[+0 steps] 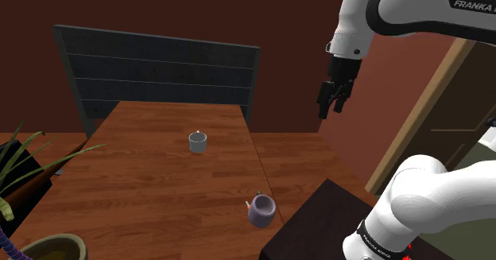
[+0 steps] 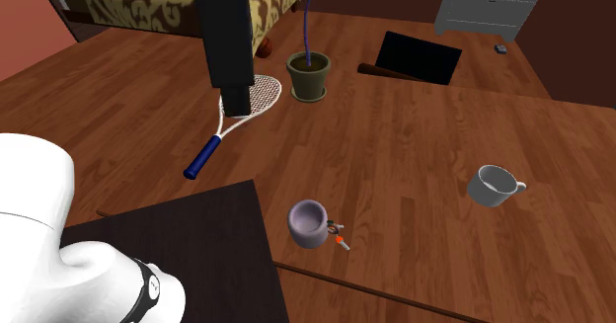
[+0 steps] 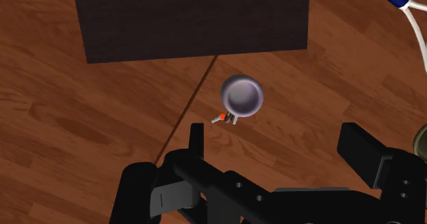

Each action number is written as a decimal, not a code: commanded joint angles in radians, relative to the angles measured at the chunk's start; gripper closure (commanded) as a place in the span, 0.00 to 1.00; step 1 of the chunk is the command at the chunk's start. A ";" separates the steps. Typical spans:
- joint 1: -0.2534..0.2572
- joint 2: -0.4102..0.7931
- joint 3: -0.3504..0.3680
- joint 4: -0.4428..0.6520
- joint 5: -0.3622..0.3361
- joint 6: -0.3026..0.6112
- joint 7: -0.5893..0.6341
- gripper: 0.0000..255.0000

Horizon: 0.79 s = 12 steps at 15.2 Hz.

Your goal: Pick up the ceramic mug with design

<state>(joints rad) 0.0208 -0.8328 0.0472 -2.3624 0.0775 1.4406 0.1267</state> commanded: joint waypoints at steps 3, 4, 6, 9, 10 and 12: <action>0.003 -0.009 0.014 -0.071 0.011 0.070 0.010 0.00; 0.005 -0.010 0.022 -0.105 0.017 0.106 0.015 0.00; 0.009 -0.009 0.037 -0.170 0.029 0.180 0.024 0.00; 0.017 0.007 0.062 -0.258 0.048 0.296 0.038 0.00; 0.020 0.016 0.071 -0.285 0.055 0.336 0.043 0.00; 0.026 0.042 0.089 -0.335 0.069 0.420 0.053 0.00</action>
<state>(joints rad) 0.0400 -0.8091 0.1199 -2.6751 0.1333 1.8129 0.1667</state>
